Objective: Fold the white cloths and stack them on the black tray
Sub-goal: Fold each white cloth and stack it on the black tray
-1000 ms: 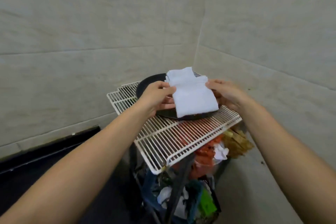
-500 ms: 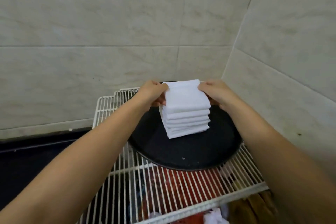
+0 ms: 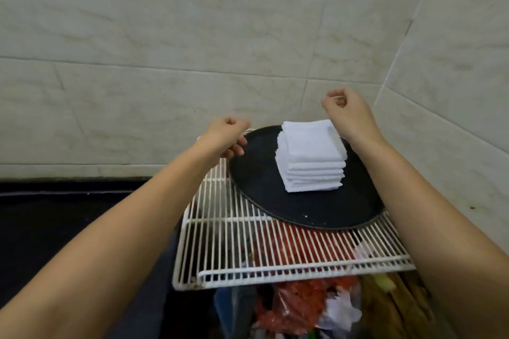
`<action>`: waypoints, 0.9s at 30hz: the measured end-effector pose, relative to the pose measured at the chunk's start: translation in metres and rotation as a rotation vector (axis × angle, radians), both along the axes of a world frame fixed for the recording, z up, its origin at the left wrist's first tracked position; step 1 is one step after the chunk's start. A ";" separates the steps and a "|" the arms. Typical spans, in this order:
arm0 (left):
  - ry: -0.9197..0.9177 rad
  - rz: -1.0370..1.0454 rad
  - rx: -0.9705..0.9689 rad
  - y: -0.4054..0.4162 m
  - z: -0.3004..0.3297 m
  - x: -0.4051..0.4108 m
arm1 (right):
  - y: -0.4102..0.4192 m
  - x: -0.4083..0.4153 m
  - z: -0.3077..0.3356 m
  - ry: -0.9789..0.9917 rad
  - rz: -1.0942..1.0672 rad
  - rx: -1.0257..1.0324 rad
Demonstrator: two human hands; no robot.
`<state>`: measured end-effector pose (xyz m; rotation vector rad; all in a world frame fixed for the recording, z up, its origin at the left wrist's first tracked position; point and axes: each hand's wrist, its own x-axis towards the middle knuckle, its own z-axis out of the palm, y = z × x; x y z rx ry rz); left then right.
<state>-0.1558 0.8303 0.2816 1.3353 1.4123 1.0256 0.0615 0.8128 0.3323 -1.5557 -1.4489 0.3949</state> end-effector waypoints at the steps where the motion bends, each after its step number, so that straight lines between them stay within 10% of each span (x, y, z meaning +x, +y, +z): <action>1: 0.011 0.023 0.009 -0.013 -0.001 -0.021 | -0.007 -0.022 0.002 -0.037 0.043 0.023; 19: 0.709 0.812 -0.287 -0.443 -0.127 -0.537 | -0.269 -0.625 -0.178 -0.603 1.157 -0.143; 27: 0.697 1.009 -0.529 -0.557 -0.189 -0.681 | -0.348 -0.811 -0.236 -0.903 1.439 -0.113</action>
